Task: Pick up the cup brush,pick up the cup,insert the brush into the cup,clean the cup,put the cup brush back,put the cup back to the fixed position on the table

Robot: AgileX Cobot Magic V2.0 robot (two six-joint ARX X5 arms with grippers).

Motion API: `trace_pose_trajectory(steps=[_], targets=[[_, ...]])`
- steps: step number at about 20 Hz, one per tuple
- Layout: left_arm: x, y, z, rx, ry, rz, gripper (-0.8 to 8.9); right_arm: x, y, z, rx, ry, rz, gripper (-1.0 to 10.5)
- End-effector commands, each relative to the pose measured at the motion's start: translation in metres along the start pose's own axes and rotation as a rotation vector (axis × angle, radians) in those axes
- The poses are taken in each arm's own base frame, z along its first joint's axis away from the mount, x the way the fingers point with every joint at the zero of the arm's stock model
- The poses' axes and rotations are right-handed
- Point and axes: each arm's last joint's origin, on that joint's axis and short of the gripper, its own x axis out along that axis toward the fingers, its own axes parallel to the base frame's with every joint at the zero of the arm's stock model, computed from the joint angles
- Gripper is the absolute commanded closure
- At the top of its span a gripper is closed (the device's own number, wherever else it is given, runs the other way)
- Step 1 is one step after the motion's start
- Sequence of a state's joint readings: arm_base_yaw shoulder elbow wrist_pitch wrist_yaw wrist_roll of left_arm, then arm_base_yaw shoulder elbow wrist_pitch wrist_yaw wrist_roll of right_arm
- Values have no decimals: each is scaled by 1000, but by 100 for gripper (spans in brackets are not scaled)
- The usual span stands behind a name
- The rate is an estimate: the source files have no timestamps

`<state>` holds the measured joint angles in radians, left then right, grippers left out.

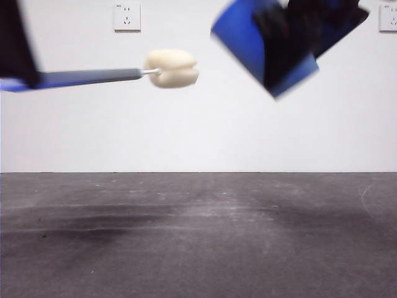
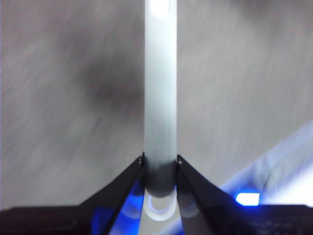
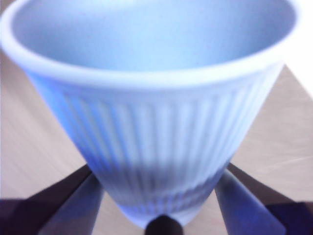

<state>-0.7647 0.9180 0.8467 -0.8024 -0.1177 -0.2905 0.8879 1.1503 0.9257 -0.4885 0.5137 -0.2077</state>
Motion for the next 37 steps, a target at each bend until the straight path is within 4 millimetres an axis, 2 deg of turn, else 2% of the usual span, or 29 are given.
trace_pose_trajectory(steps=[1, 5, 9, 14, 24, 31, 32, 34, 35, 37], targets=[[18, -2, 15, -110, -78, 0, 822, -20, -12, 5, 267, -106, 42, 959], [65, 1, 28, -205, -29, 39, 822, -55, -31, 2, 378, -246, 51, 959], [104, -3, 35, -323, -14, 2, 822, -79, -43, -4, 424, -331, 41, 959], [134, -3, 29, -418, 46, 64, 822, -85, -46, -6, 433, -350, 40, 959], [175, -1, 14, -400, 135, 157, 822, -85, -46, -5, 432, -350, 42, 959], [179, -2, 15, -406, 127, 150, 805, -85, -45, -5, 428, -353, 66, 959], [179, -2, 14, -407, 135, 150, 761, -85, -45, -5, 428, -353, 66, 959], [179, -2, 13, -407, 148, 140, 539, -85, -45, -5, 428, -353, 66, 959], [179, -2, 13, -409, 148, 138, 490, -85, -45, -5, 428, -353, 66, 959], [179, -2, 13, -409, 151, 134, 491, -85, -45, -5, 428, -353, 66, 959]])
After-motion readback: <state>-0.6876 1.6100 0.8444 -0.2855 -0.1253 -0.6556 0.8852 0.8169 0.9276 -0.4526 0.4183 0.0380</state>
